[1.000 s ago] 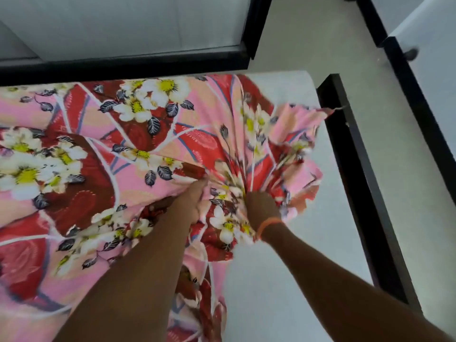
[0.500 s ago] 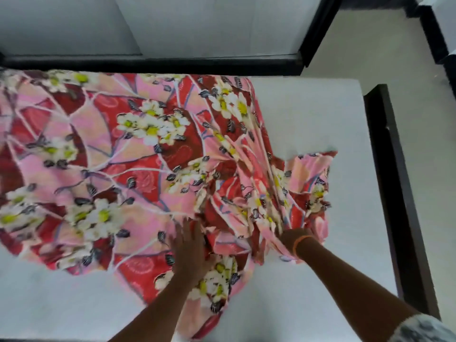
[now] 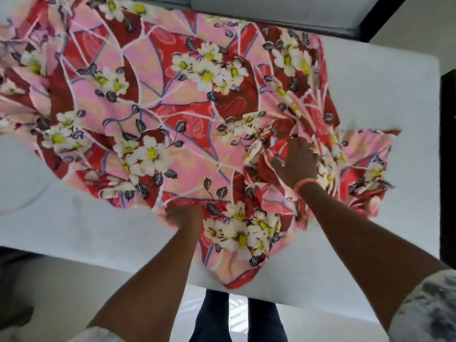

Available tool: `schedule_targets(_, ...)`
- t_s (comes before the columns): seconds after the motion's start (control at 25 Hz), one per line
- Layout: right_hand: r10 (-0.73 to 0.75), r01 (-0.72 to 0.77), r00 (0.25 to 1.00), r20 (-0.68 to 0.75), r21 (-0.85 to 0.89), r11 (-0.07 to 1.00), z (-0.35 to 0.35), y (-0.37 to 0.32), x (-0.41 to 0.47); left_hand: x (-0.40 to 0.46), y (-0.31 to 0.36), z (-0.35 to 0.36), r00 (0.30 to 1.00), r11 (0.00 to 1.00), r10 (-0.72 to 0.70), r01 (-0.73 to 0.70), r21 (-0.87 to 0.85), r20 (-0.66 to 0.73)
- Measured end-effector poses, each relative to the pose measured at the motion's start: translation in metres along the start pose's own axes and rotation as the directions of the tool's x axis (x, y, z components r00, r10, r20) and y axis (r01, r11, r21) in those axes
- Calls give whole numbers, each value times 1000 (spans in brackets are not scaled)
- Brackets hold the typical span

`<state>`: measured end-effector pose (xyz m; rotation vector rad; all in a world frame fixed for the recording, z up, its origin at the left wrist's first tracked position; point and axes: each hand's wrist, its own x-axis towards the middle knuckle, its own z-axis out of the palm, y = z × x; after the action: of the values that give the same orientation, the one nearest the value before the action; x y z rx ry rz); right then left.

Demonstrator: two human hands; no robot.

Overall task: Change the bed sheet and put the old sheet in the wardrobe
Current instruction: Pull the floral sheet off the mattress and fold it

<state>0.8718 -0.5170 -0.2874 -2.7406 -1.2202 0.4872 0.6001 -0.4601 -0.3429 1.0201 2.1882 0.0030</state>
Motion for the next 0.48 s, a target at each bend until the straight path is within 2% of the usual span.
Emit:
schedule_targets(0.04, -119, 120, 992, 40, -21, 993, 10, -22, -7, 18, 2, 6, 998, 991, -61, 60, -121, -6)
schedule_targets(0.08, -227, 229, 965, 131, 0, 973, 24, -41, -18, 30, -1, 6, 991, 963, -121, 133, -236, 62)
schedule_targets(0.12, -292, 298, 921, 258, 15, 954, 35, -56, -32, 39, 1, 5, 987, 947, -120, 147, -285, 109)
schedule_targets(0.16, -324, 361, 868, 376, -31, 932, 47, -66, -47, 43, 5, -1, 979, 947, -143, 177, -268, 142)
schedule_targets(0.2, -329, 429, 824, 462, -129, 894, 61, -72, -64, 47, 11, -12, 969, 917, -180, 228, -328, 170)
schedule_targets(0.24, -326, 479, 809, 490, -227, 848, 74, -73, -78, 51, 14, -24, 963, 909, -210, 256, -330, 168)
schedule_targets(0.28, -306, 471, 832, 462, -297, 831, 80, -71, -90, 55, 17, -38, 964, 928, -232, 259, -268, 129)
schedule_targets(0.36, -200, 368, 874, 443, -334, 868, 87, -65, -102, 68, 6, -58, 962, 957, -273, 274, -96, 21)
schedule_targets(0.4, -137, 333, 859, 493, -335, 881, 87, -64, -103, 69, 0, -67, 965, 962, -259, 261, -81, 39)
schedule_targets(0.44, -89, 303, 831, 550, -312, 901, 85, -63, -103, 75, -10, -67, 961, 961, -246, 259, -93, 127)
schedule_targets(0.48, -67, 251, 813, 578, -244, 937, 82, -63, -105, 77, -17, -66, 950, 943, -216, 263, -203, 225)
